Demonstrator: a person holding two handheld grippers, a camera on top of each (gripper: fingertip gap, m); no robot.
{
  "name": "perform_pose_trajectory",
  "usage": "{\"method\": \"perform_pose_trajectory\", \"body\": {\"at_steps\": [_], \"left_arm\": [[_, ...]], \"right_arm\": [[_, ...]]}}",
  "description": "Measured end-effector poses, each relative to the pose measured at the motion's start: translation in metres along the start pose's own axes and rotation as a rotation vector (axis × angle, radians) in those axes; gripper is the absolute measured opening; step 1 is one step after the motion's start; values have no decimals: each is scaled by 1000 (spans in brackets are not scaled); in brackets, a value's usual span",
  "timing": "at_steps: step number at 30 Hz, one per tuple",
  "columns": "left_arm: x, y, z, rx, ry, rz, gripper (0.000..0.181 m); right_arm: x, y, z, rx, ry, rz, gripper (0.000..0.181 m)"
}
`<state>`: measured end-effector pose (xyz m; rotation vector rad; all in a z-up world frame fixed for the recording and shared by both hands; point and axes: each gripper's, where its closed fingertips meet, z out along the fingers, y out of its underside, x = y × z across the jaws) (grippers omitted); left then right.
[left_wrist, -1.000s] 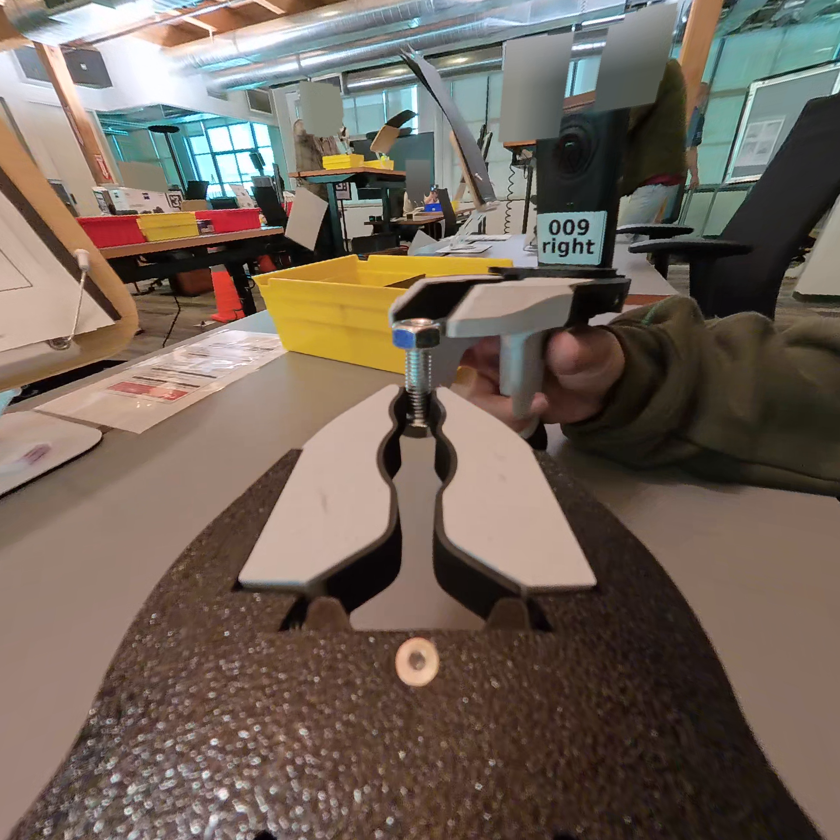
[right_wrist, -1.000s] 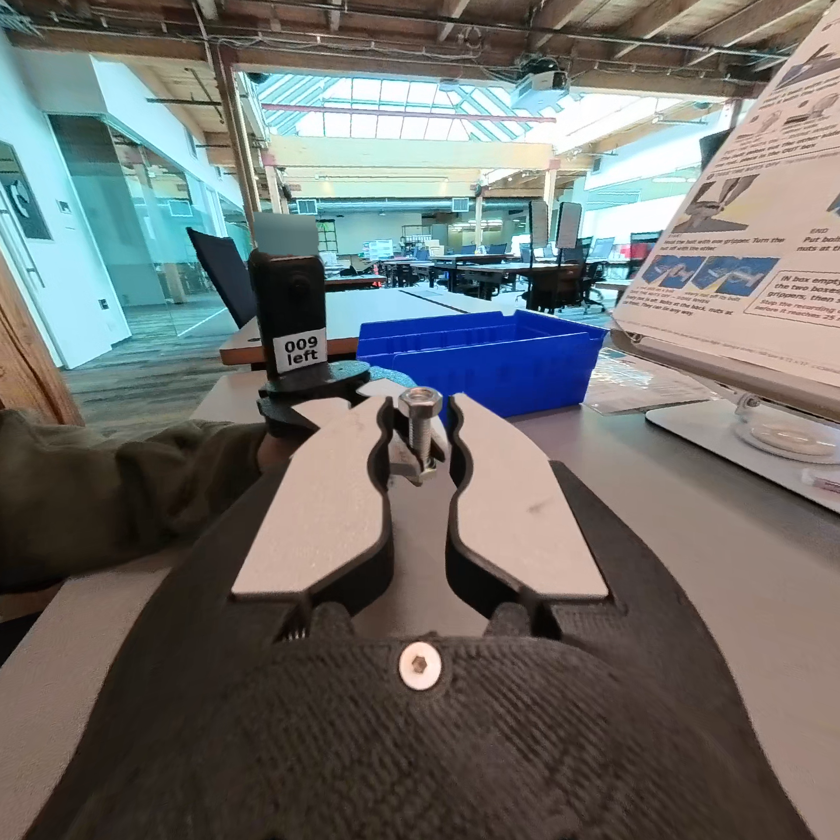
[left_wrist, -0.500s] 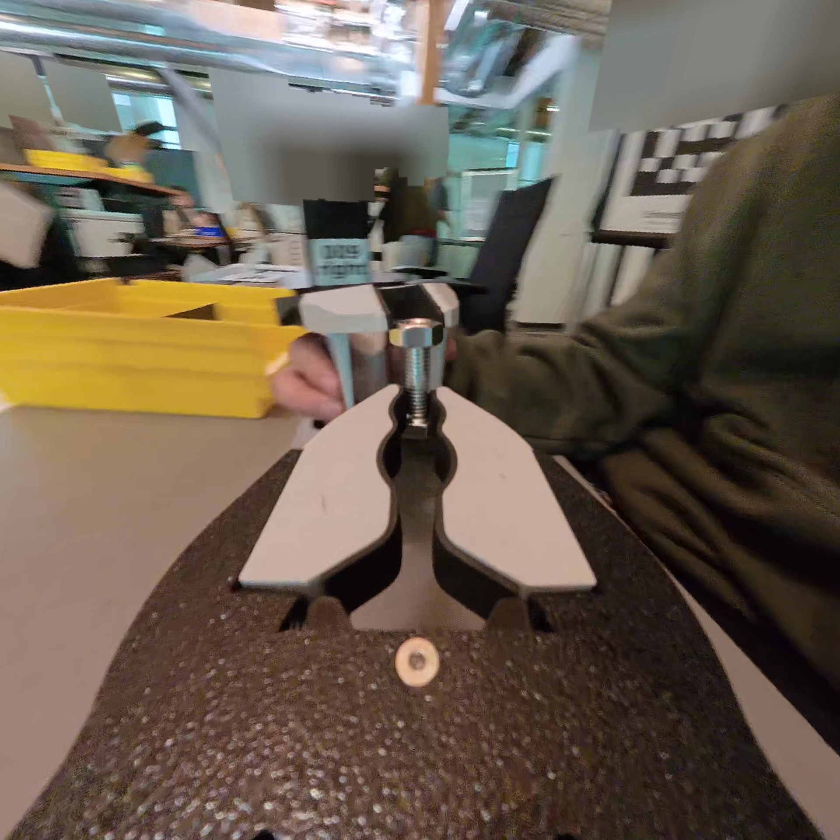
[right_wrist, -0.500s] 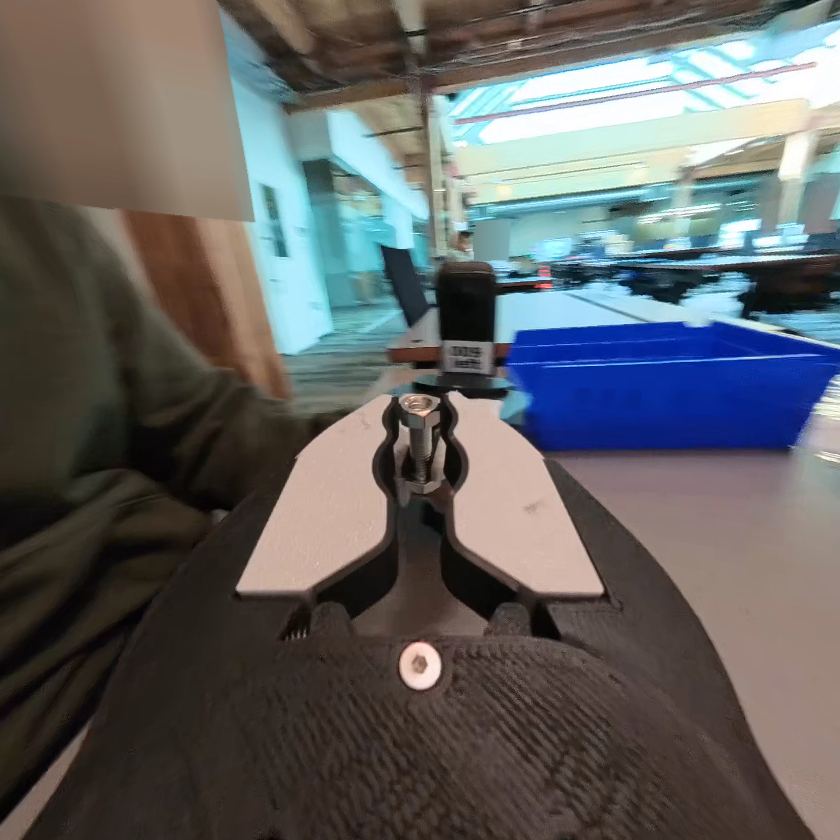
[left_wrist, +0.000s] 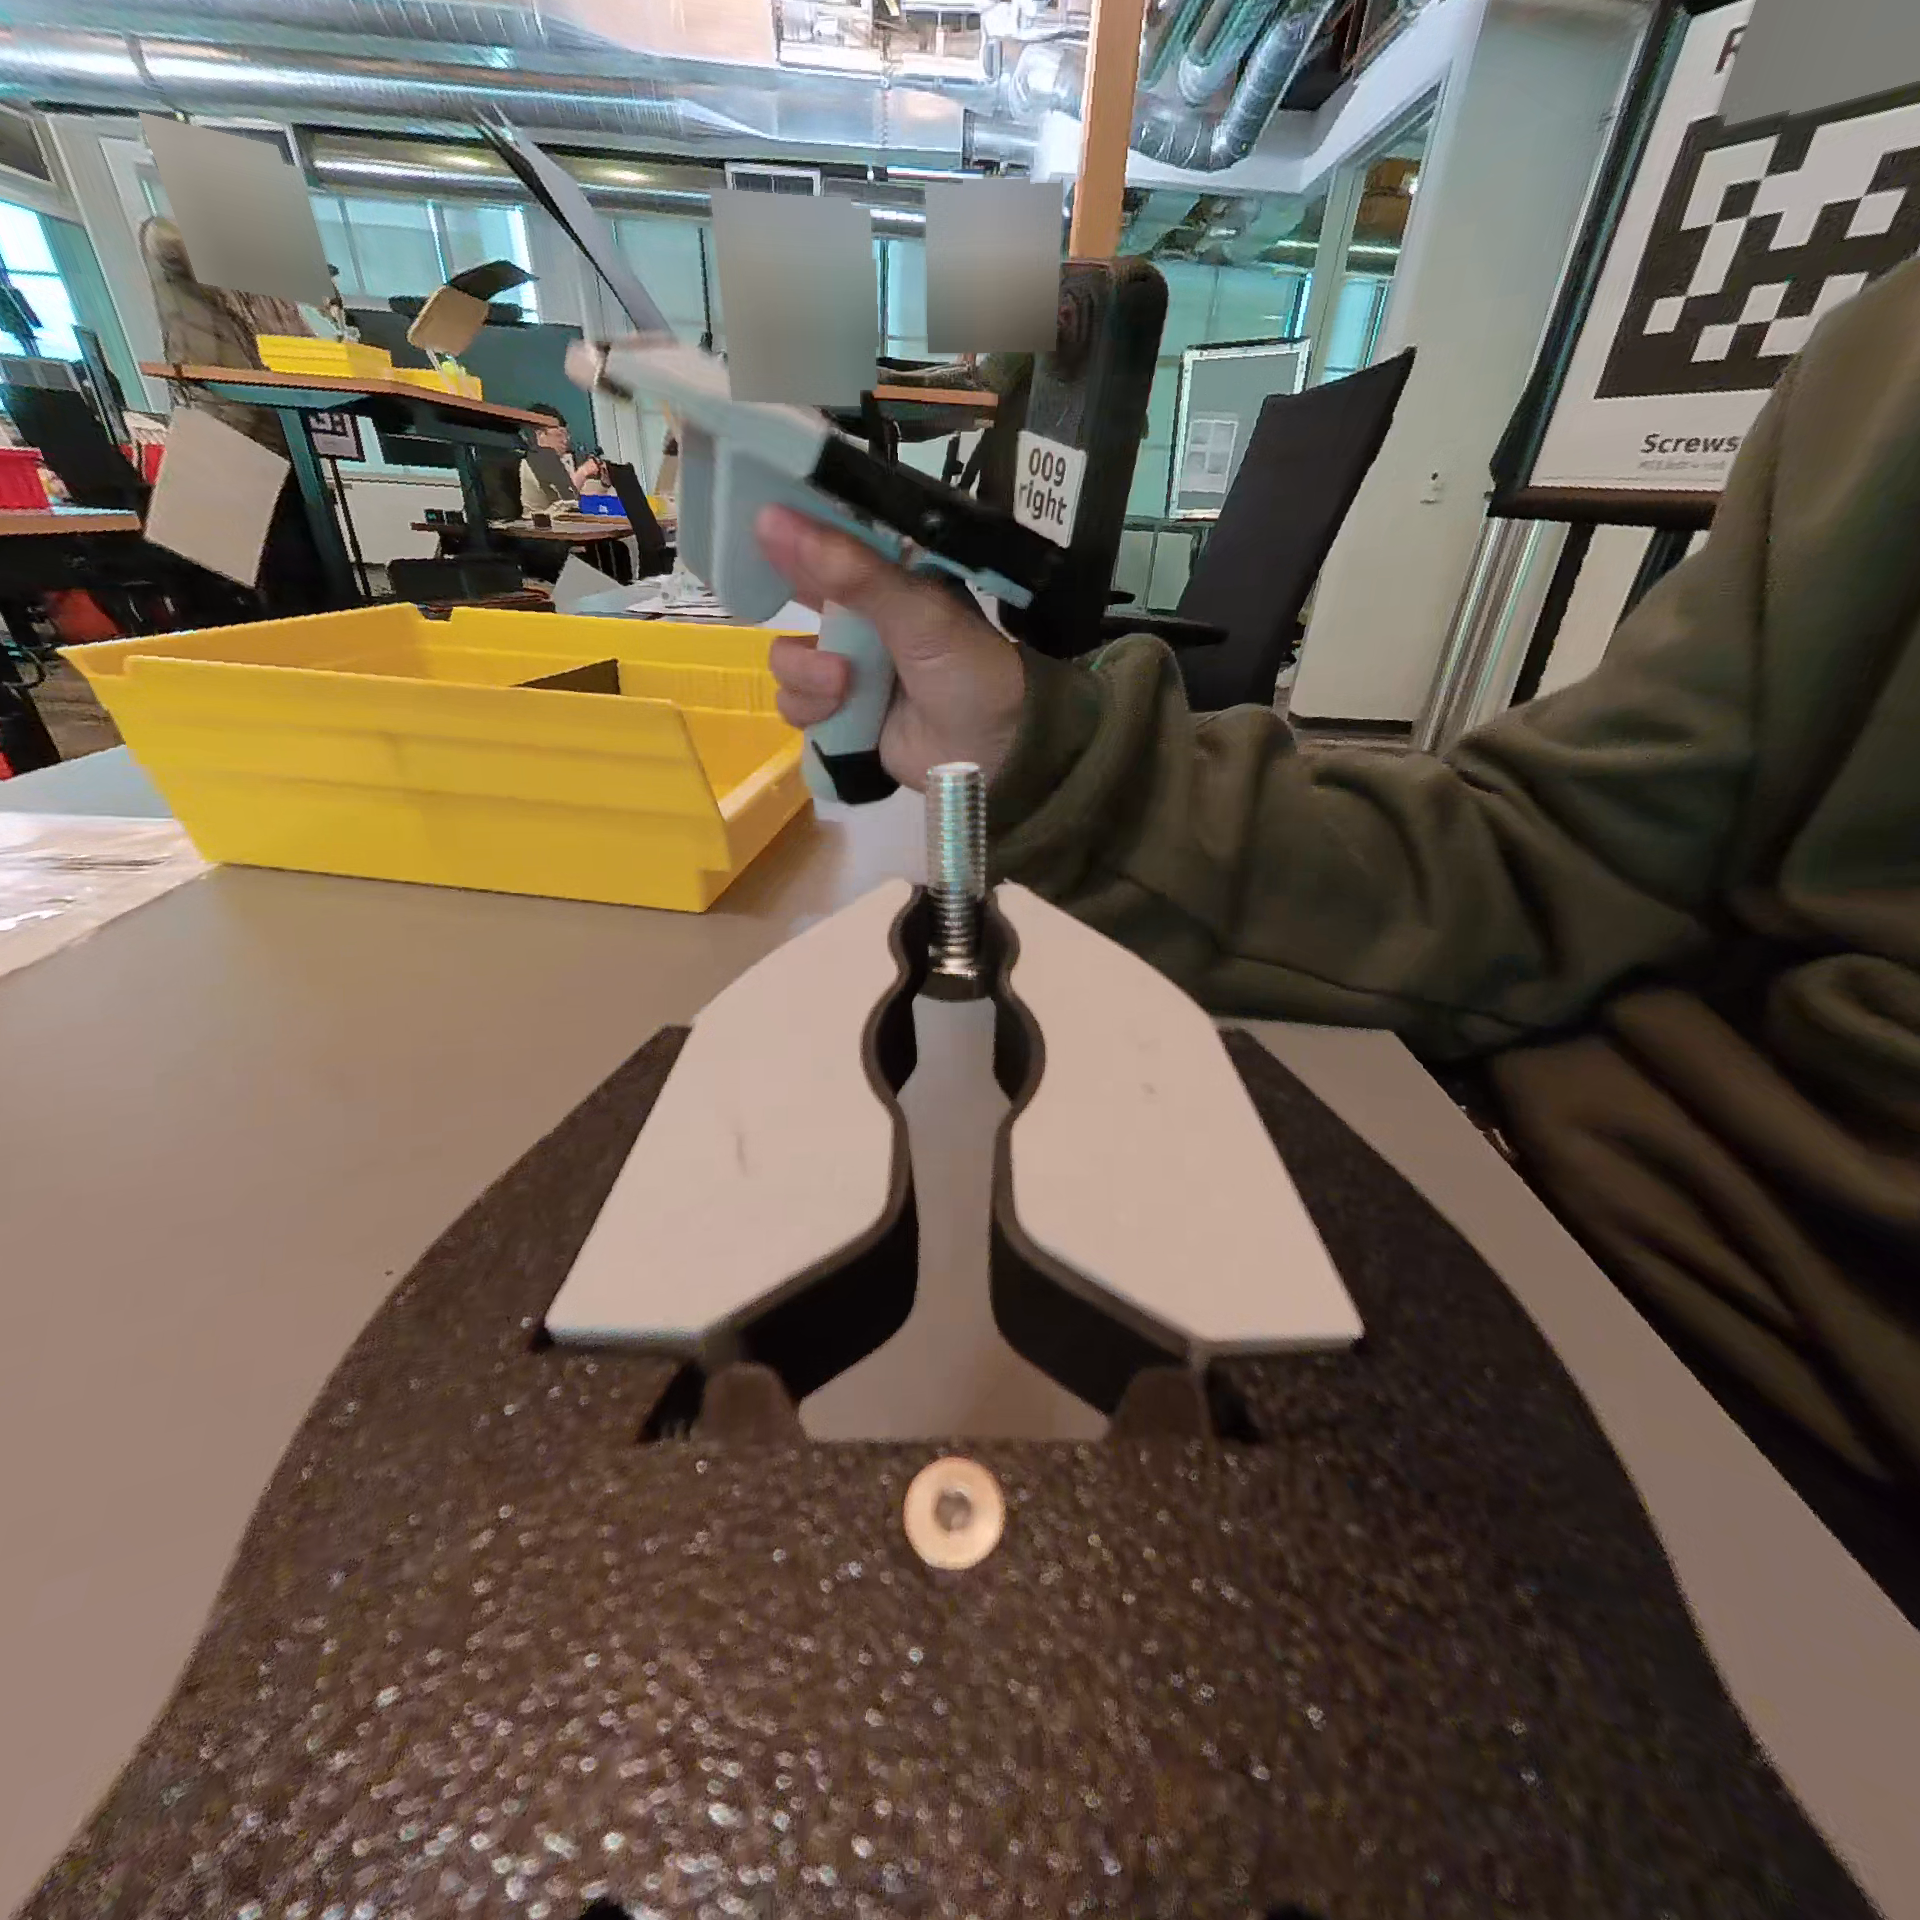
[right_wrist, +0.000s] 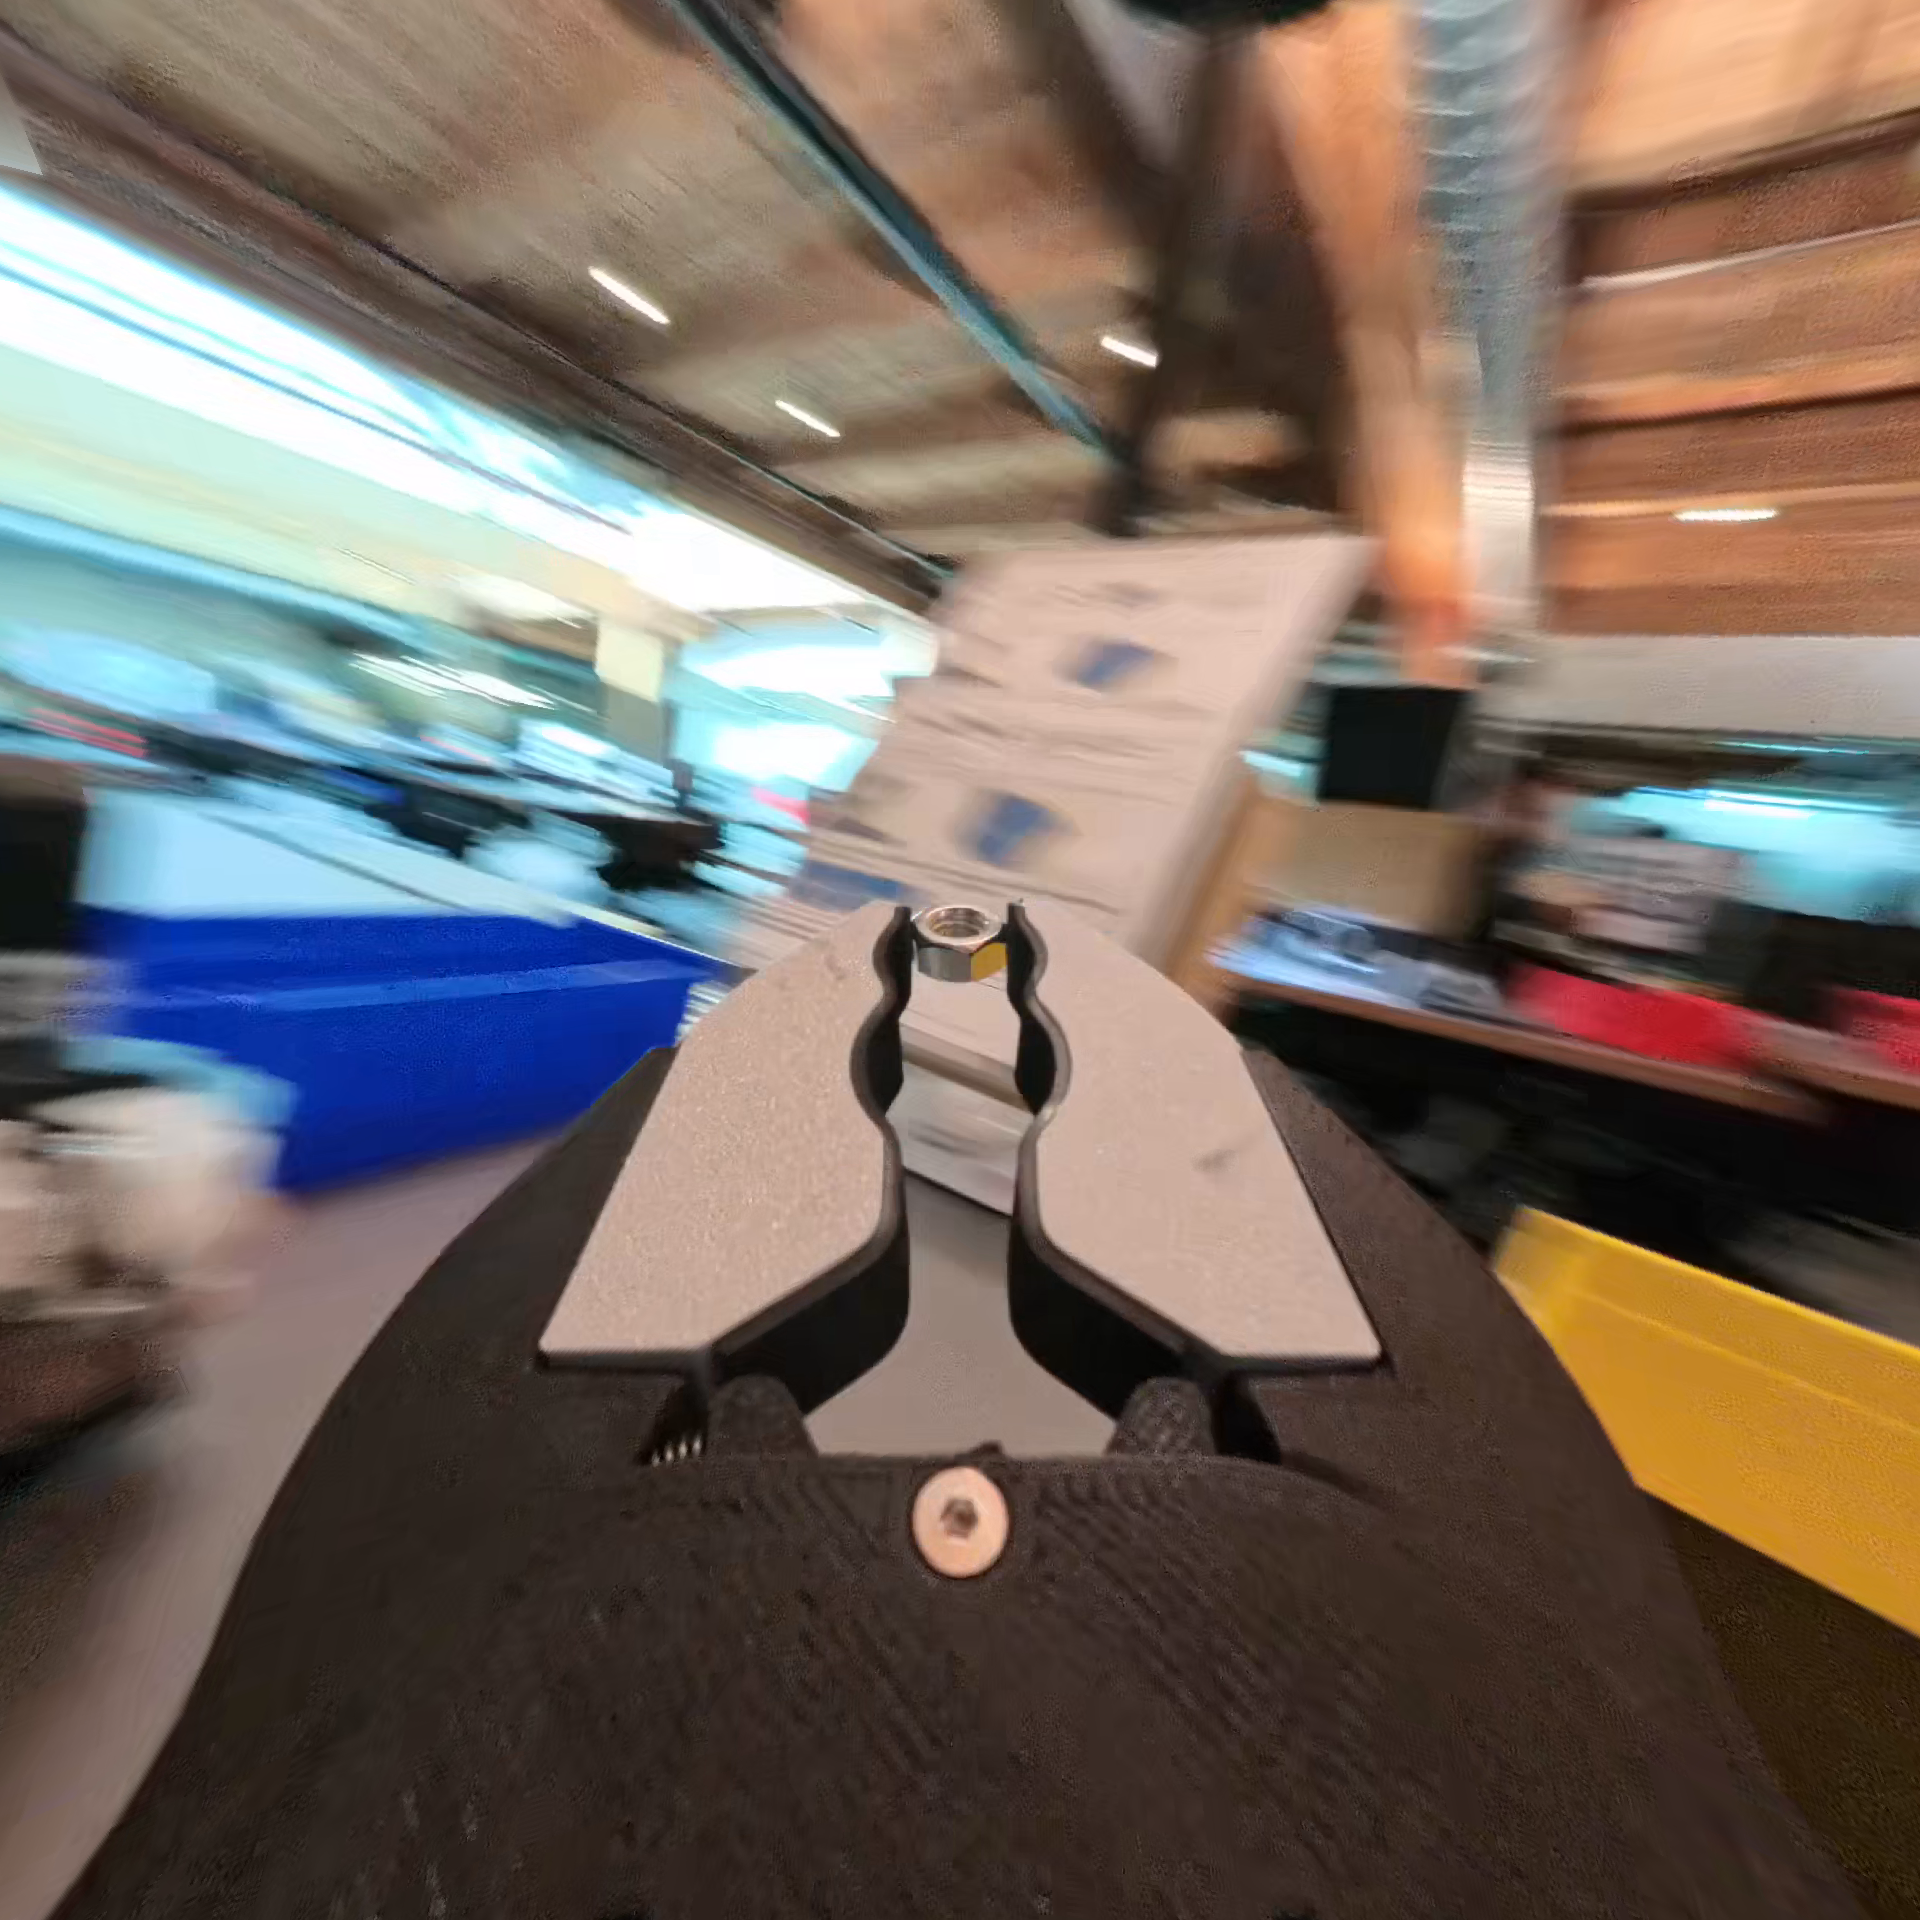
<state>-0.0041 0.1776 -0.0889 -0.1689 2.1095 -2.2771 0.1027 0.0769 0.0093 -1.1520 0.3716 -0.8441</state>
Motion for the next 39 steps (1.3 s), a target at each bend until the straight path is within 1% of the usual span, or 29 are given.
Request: {"method": "perform_pose_trajectory", "body": {"at_steps": [1, 2, 3, 4, 5, 6, 7, 9, 11, 13, 14, 15, 16, 17, 18, 19, 21, 22, 24, 25, 27, 29, 31, 33, 35, 39], "left_arm": [[-2, 0, 0, 7, -13, -4, 9], [-4, 0, 0, 9, -22, -3, 9], [-3, 1, 1, 3, -16, -5, 9], [-3, 2, 2, -3, -20, 0, 9], [-3, 2, 3, -8, -24, 7, 9], [-2, 3, 4, -14, -20, 11, 9], [-2, 3, 5, -19, -25, 13, 9], [-3, 4, 6, -24, -30, 11, 9], [-4, 4, 5, -20, -38, 9, 9], [-5, 3, 4, -17, -37, 4, 9], [-6, 3, 4, -15, -47, 4, 9], [-7, 3, 3, -13, -53, 3, 9], [-8, 3, 3, -12, -58, 3, 9], [-9, 3, 3, -12, -68, 5, 9], [-11, 3, 3, -11, -80, 8, 9], [-12, 2, 3, -9, -90, 11, 9], [-14, 2, 4, -3, -103, 17, 9], [-13, 2, 4, -7, -101, 19, 9], [-12, 3, 6, -20, -101, 30, 9], [-12, 4, 6, -27, -98, 37, 9], [-10, 5, 8, -36, -93, 51, 9], [-9, 5, 8, -35, -88, 53, 9], [-9, 5, 8, -31, -86, 56, 9], [-10, 6, 8, -38, -96, 63, 9], [-13, 5, 8, -39, -118, 63, 9], [-24, 2, 8, -10, -194, 55, 12]], "right_arm": [[35, 10, -10, -99, 171, -110, 17], [66, 26, -22, -238, 316, -220, 17], [93, 45, -37, -394, 425, -309, 17], [112, 62, -52, -525, 492, -357, 17], [122, 77, -62, -614, 512, -347, 17], [127, 92, -69, -679, 505, -288, 18], [130, 101, -73, -715, 510, -222, 18], [133, 108, -78, -729, 520, -167, 19], [141, 97, -78, -675, 562, -197, 39], [140, 80, -73, -580, 560, -191, 47], [136, 69, -68, -505, 538, -171, 48], [126, 57, -61, -417, 475, -144, 47], [110, 46, -52, -328, 377, -116, 44], [86, 36, -42, -252, 233, -97, 40], [53, 30, -34, -201, 40, -86, 34], [19, 27, -29, -171, -146, -68, 28], [-41, 30, -26, -175, -429, 20, 32], [-66, 33, -24, -196, -537, 64, 34], [-109, 39, -23, -221, -682, 101, 37], [-126, 42, -23, -226, -727, 103, 37], [-146, 48, -19, -254, -748, 93, 31], [-158, 52, -17, -267, -763, 100, 23], [-165, 53, -18, -267, -784, 106, 18], [-166, 54, -16, -269, -770, 104, 10], [-163, 56, -15, -291, -762, 83, 10], [-158, 57, -11, -275, -716, 18, 10]]}}
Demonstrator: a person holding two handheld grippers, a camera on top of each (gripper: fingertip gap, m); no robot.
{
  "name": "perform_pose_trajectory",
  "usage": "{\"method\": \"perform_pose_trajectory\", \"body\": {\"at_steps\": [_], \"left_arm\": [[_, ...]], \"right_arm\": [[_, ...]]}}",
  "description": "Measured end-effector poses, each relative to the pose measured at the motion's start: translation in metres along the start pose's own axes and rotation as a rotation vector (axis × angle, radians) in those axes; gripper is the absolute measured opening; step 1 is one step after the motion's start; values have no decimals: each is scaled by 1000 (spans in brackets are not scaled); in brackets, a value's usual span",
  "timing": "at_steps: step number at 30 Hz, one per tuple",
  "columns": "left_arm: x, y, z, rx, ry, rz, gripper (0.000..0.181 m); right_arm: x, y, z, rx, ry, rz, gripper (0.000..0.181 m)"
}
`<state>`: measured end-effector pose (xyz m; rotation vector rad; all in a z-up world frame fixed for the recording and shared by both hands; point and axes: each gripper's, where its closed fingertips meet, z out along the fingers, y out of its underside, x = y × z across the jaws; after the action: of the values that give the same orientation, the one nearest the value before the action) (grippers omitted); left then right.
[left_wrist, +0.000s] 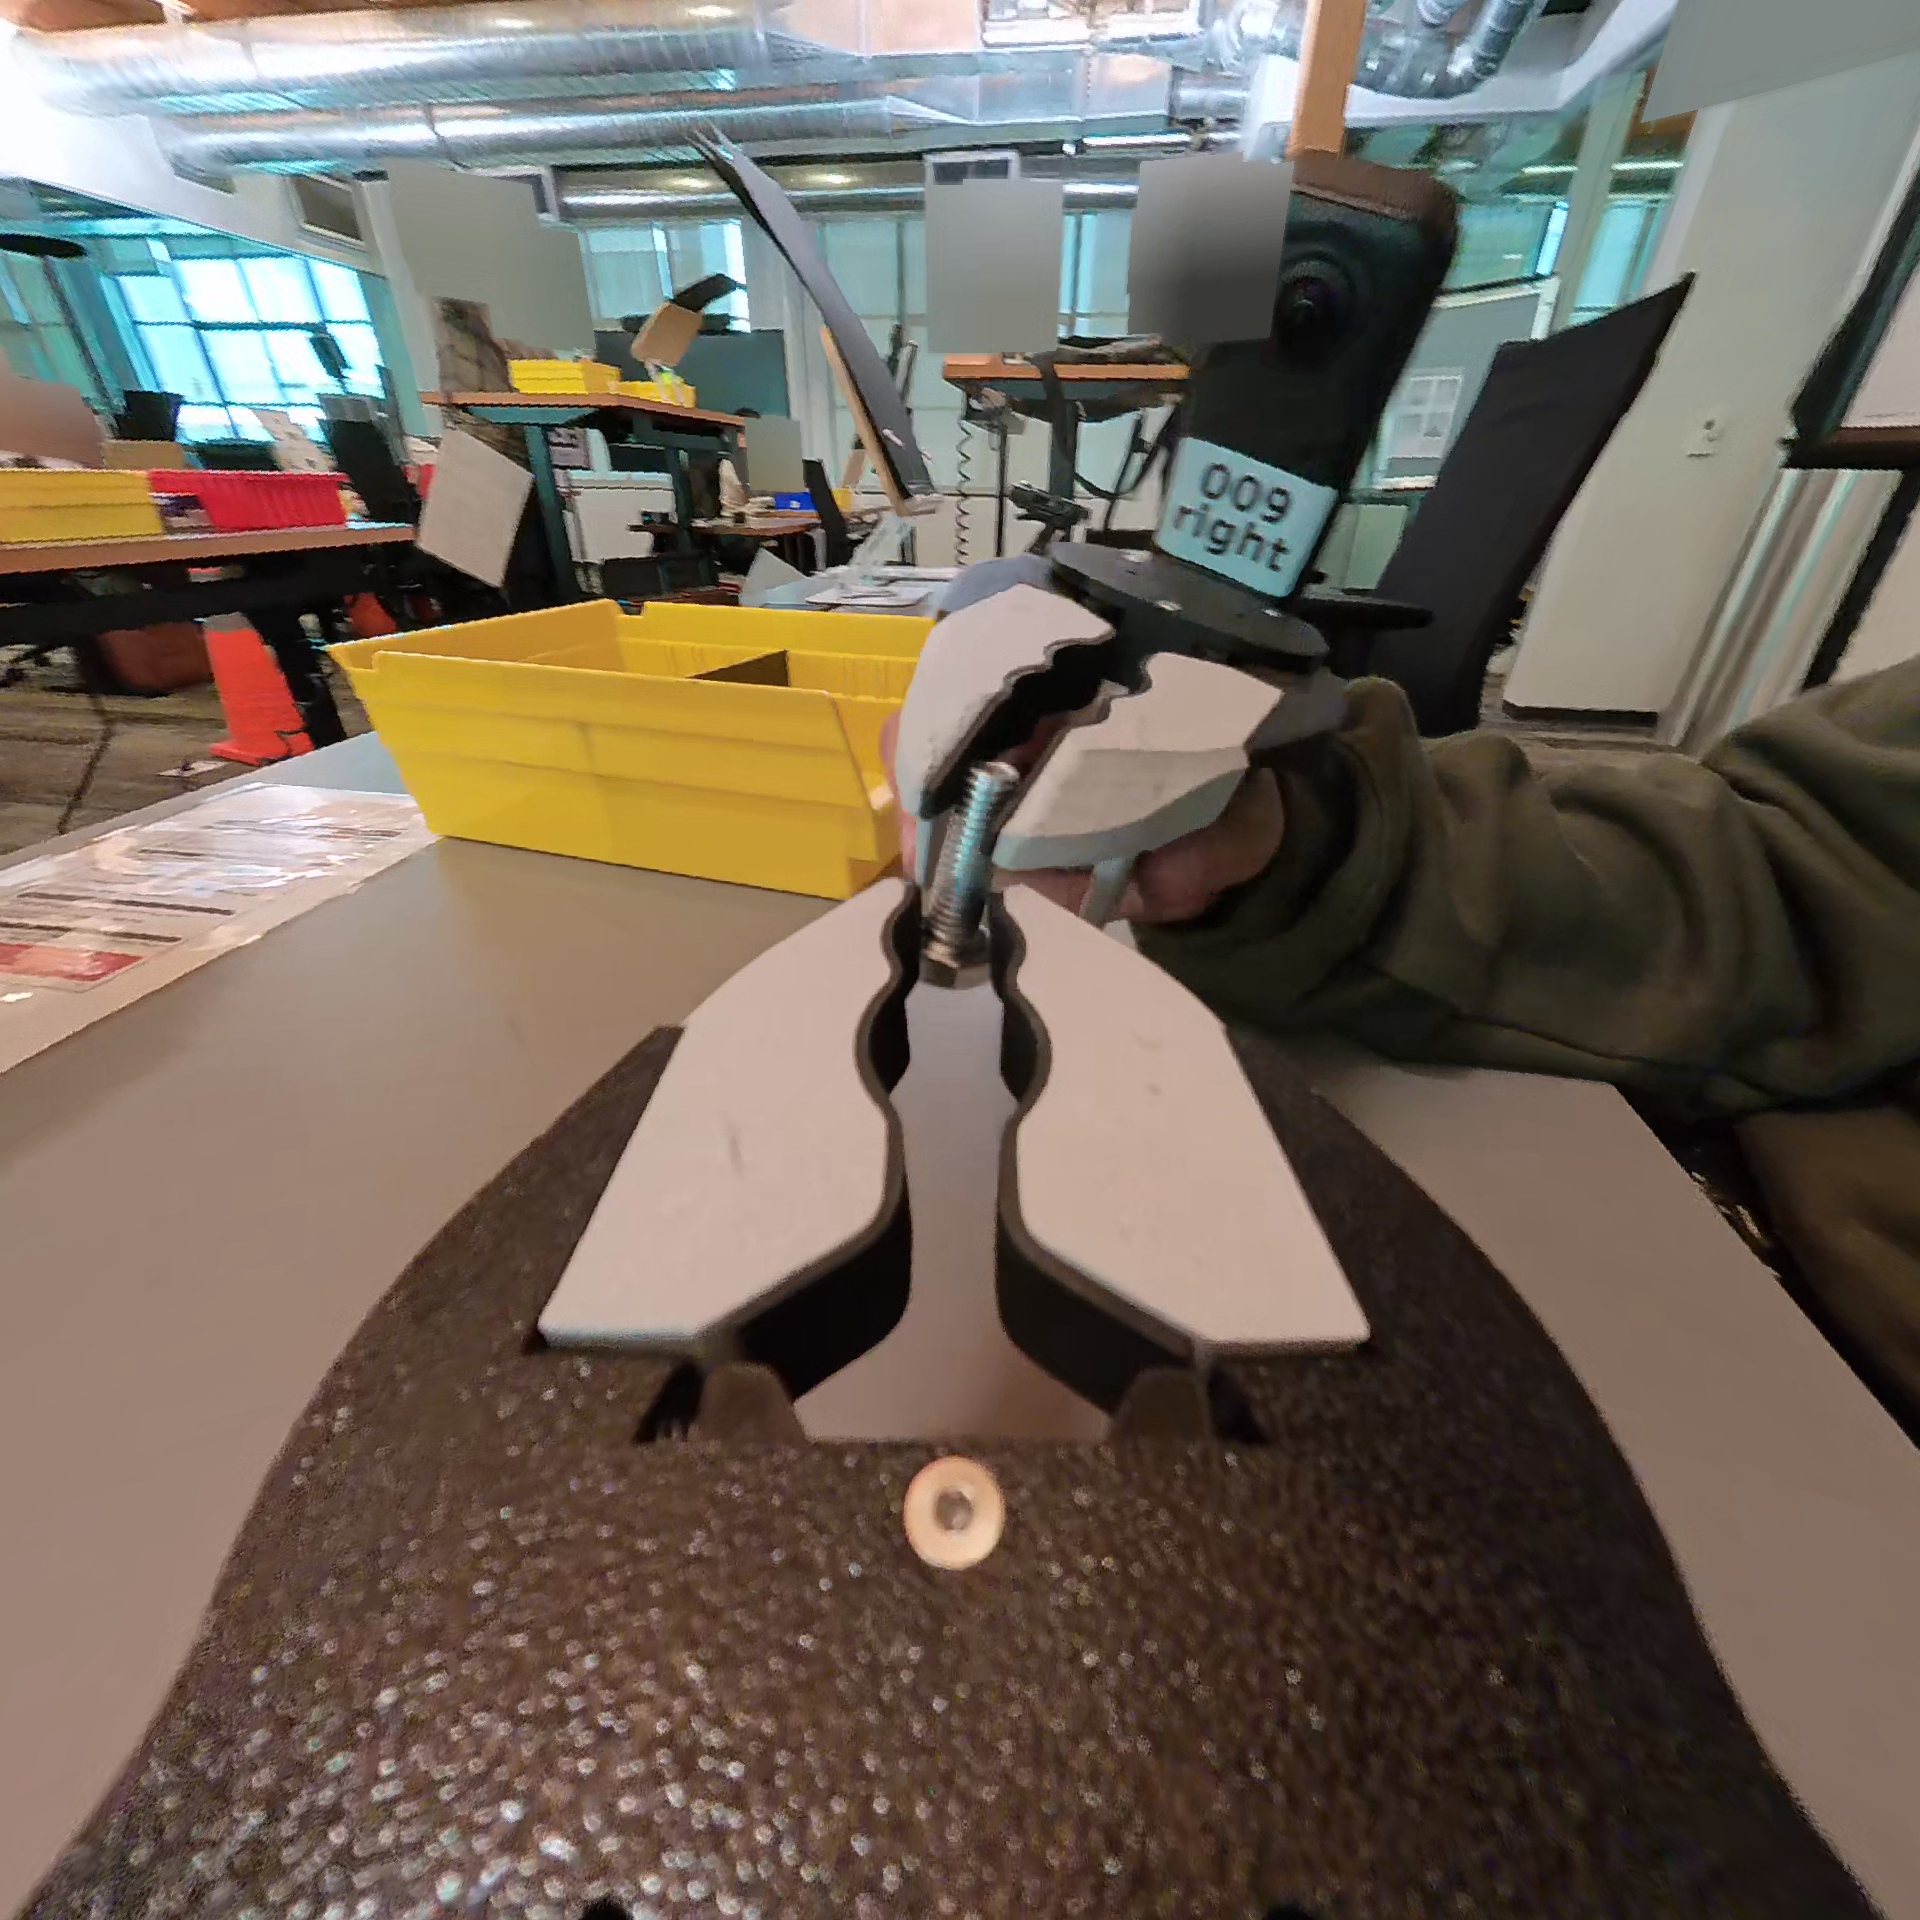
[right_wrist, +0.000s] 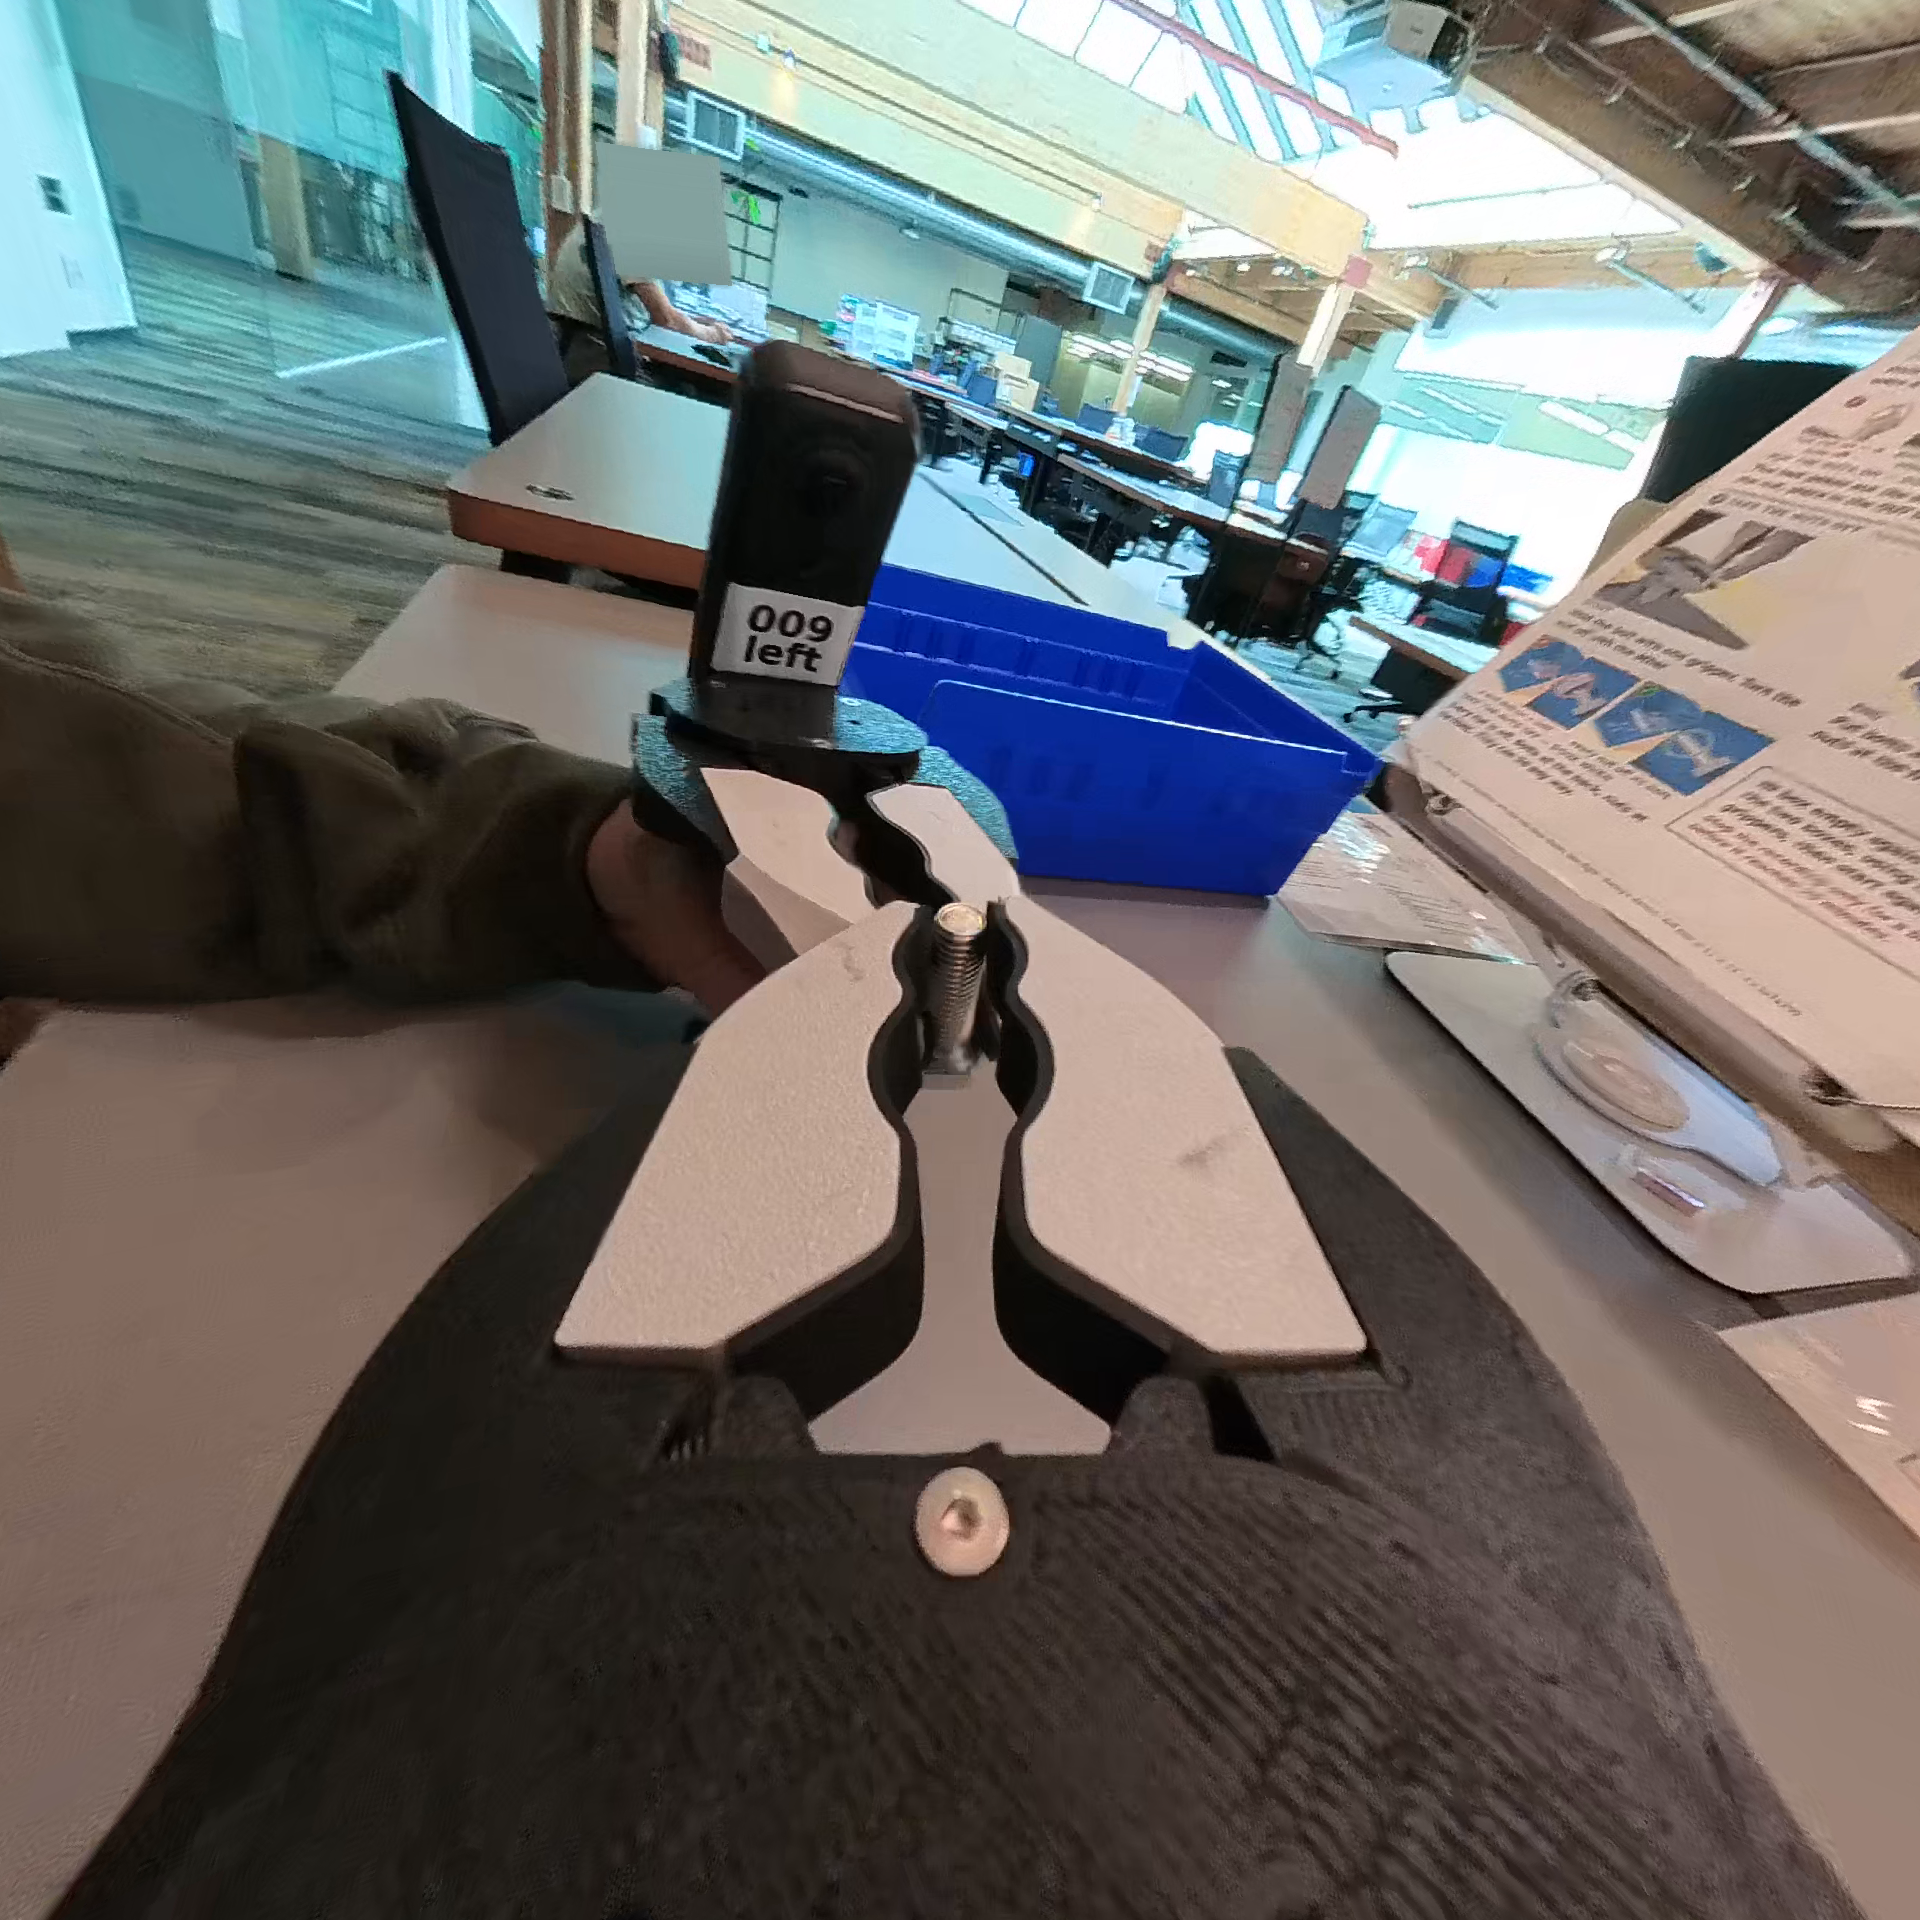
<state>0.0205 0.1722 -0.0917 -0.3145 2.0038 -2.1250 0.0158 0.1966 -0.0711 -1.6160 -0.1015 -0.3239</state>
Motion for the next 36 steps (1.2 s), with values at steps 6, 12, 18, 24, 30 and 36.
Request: {"method": "perform_pose_trajectory", "body": {"at_steps": [6, 12, 18, 24, 30, 36], "left_arm": [[-20, -5, -8, 36, -131, 15, 28], [-20, -3, -8, 21, -123, 8, 27], [-22, -3, -9, 22, -128, 4, 26], [-22, 1, -9, -15, -136, 29, 26], [-22, -11, -17, -72, -144, 39, 23], [-36, -58, -77, -201, -339, 114, 17]], "right_arm": [[88, -6, -53, -66, 545, -170, 10], [213, 1, -157, -414, 992, -345, 10], [298, 60, -209, -740, 1069, -257, 11], [267, 36, -182, -470, 1131, -63, 50], [158, 20, -57, -111, 761, 105, 46], [100, 51, -2, -161, 573, -10, 40]]}}
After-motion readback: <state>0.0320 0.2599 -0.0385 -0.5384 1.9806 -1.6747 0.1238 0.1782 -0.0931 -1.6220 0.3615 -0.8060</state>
